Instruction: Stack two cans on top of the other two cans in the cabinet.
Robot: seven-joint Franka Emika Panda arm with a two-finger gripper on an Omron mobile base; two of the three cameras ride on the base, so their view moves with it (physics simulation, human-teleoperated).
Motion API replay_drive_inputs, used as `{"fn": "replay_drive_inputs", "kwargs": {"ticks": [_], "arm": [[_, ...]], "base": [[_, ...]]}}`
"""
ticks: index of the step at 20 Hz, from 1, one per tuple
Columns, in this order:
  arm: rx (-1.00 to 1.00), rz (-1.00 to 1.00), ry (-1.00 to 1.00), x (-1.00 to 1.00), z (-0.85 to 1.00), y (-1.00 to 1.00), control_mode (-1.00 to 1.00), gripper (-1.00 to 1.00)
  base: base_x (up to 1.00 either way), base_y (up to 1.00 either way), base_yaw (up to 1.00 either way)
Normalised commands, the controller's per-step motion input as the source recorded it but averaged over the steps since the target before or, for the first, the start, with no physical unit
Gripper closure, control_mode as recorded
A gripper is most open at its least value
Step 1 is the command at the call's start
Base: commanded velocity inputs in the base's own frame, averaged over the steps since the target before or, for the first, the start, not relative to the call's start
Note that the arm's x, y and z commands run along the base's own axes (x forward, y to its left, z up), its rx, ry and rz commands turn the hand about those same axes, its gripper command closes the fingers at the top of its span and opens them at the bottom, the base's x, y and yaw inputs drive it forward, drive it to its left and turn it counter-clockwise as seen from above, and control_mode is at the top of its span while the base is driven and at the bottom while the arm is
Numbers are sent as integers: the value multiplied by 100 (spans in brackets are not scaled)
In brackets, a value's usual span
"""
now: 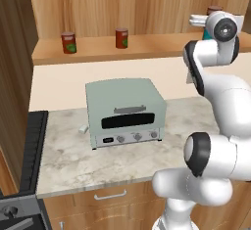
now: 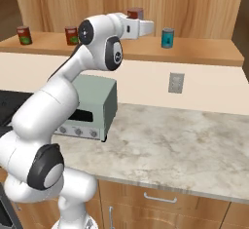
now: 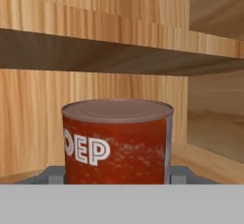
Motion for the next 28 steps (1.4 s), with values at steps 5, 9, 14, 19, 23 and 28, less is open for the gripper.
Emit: {"fn": "replay_drive_inputs", "kwargs": {"ticks": [5,9,14,19,23,28], "arm": [[0,0,12,23,2,-25,-100,100],[0,0,9,33,0,-21,-100,100],[0,0,0,24,-1,-18,-100,100],[0,0,-7,17,-10,-19,-100,100],[0,0,-9,21,-9,-15,-100,100],[0,0,-2,24,-5,-13,-100,100]], "base": [[0,0,0],[0,0,0],[0,0,0],[0,0,0],[0,0,0],[0,0,0]]}}
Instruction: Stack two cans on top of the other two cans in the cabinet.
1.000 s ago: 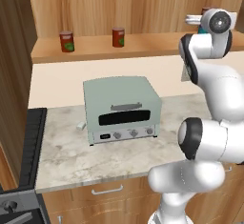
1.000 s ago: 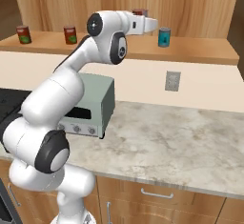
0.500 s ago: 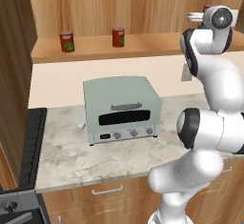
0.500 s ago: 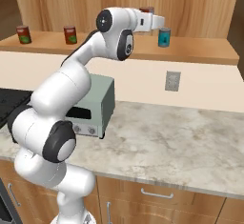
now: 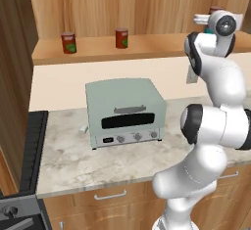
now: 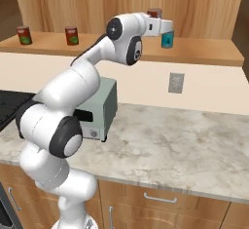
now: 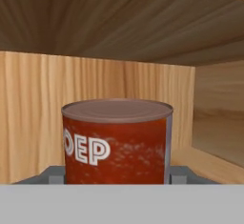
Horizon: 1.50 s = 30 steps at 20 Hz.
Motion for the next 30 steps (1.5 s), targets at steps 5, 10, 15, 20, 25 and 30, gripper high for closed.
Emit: {"fn": "replay_drive_inputs", "kwargs": {"ticks": [5,10,15,20,25,30], "arm": [[0,0,0,17,0,-11,-100,100],[0,0,4,13,0,-14,-100,100],[0,0,1,15,0,-11,-100,100],[0,0,0,16,0,-9,-100,100],[0,0,0,26,-1,-9,-100,100],[0,0,3,30,0,-7,-100,100]], "base": [[0,0,0],[0,0,0],[0,0,0],[0,0,0],[0,0,0],[0,0,0]]}}
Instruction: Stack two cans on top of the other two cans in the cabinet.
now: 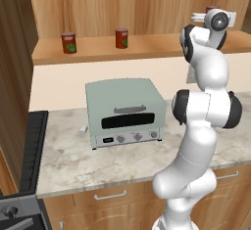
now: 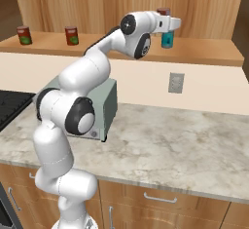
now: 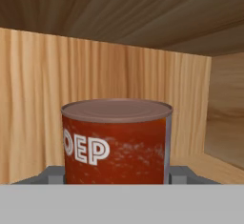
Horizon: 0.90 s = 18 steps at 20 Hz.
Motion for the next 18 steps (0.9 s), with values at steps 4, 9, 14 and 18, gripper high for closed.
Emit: {"fn": "replay_drive_inputs", "kwargs": {"ticks": [4,9,14,18], "arm": [[0,0,2,26,-1,-4,-100,100],[0,0,1,22,-1,-12,-100,100],[0,0,0,23,-6,-17,-100,100],[0,0,1,23,-4,-14,-100,100]], "base": [[0,0,0],[0,0,0],[0,0,0],[0,0,0]]}}
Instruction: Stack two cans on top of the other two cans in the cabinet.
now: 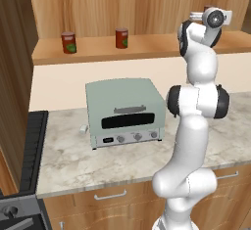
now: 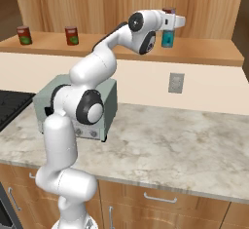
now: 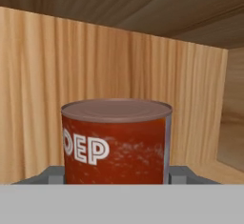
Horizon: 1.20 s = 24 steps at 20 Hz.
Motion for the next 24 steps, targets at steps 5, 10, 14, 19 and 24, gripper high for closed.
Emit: {"fn": "replay_drive_inputs", "kwargs": {"ticks": [5,10,14,19,24], "arm": [[0,0,5,24,-8,-4,-100,100],[0,0,2,1,-2,-5,-100,100],[0,0,0,-13,-15,0,-100,100],[0,0,0,-8,-22,2,-100,100],[0,0,-1,6,-25,3,-100,100]], "base": [[0,0,0],[0,0,0],[0,0,0],[0,0,0],[0,0,0]]}}
